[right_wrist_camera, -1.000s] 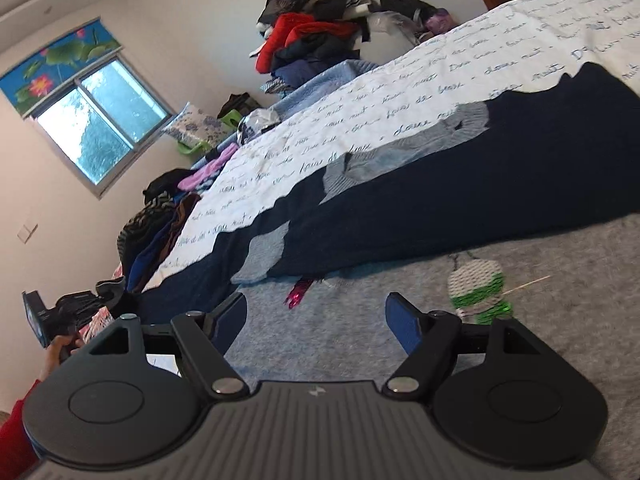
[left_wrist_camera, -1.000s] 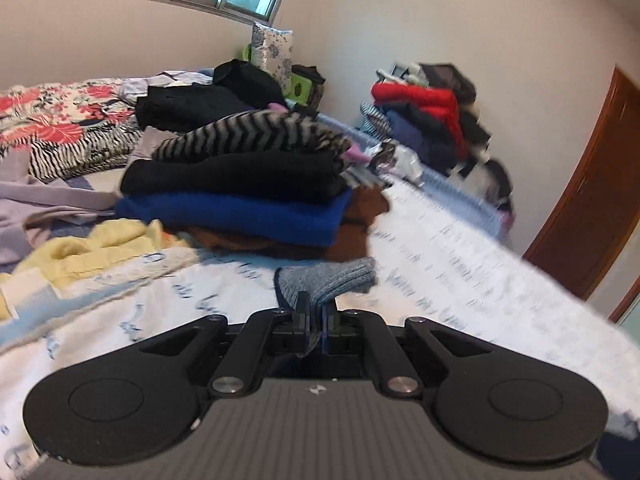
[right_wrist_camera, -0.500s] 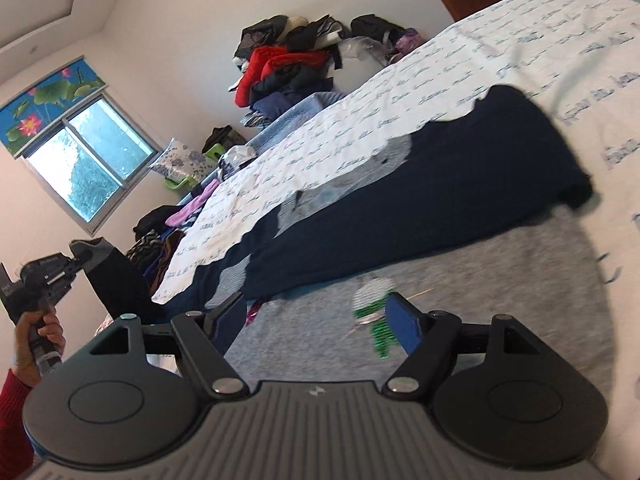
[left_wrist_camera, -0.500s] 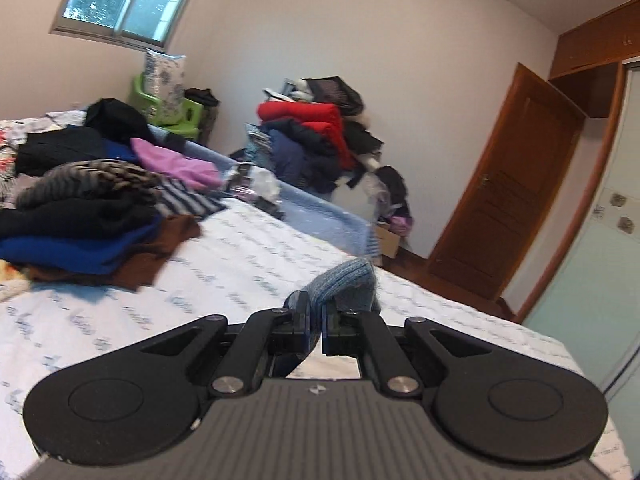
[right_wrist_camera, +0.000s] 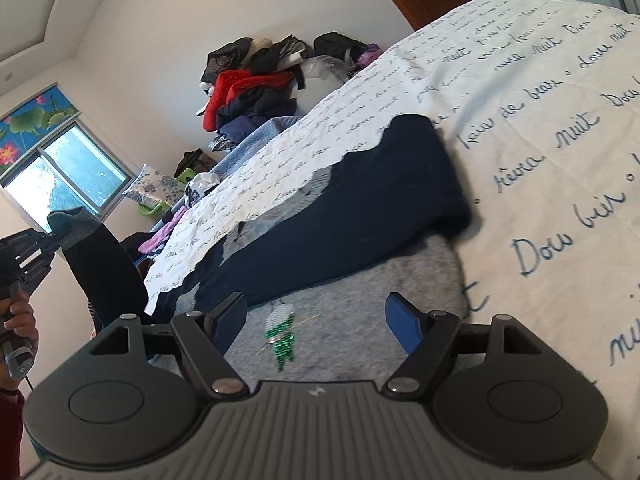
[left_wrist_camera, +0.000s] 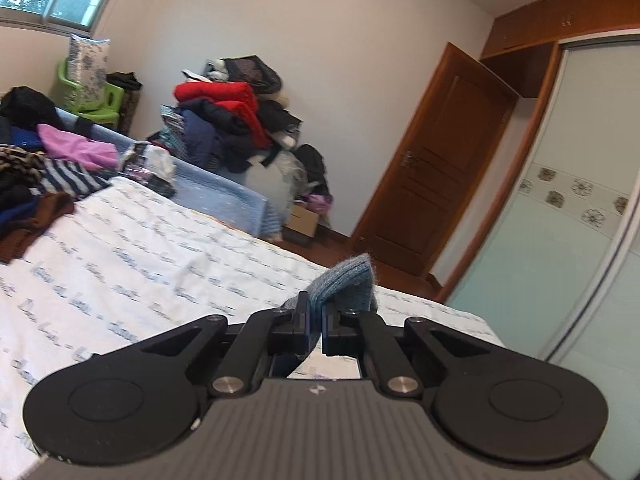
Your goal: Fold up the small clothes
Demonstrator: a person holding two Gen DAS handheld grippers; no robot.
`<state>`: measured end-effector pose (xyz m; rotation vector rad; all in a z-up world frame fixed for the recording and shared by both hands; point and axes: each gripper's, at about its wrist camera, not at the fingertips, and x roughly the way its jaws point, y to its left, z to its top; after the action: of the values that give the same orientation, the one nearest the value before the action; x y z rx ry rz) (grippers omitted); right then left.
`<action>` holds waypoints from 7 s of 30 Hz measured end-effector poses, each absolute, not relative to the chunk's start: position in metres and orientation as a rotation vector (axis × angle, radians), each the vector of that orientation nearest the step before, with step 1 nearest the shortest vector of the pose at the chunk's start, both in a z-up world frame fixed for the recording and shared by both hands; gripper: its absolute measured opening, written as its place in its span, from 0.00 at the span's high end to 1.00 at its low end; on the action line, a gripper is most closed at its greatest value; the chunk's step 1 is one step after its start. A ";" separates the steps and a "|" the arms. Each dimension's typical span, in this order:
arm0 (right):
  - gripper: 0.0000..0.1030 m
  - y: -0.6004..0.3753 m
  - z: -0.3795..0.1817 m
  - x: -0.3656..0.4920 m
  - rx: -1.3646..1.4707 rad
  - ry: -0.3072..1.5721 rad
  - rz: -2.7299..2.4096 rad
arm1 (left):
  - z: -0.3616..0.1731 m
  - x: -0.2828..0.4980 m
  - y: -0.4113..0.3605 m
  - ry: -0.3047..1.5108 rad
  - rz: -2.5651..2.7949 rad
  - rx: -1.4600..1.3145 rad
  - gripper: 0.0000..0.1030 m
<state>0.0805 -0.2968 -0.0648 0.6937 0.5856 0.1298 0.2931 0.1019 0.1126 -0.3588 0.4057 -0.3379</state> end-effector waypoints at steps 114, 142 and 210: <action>0.08 -0.215 -0.050 -0.006 0.506 0.664 0.234 | -0.057 0.141 0.099 0.802 -0.225 0.095 0.14; 0.07 0.030 -0.064 -0.047 0.228 0.909 1.115 | -0.008 0.051 0.227 0.750 -0.067 0.069 0.10; 0.00 -0.185 -0.056 -0.171 0.217 0.669 0.046 | -0.043 -0.019 0.152 0.726 -0.234 0.074 0.09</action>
<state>-0.1706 -0.1848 -0.0563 0.2170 0.6692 0.0462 -0.0190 0.1524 -0.0433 0.0739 0.7260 -0.2342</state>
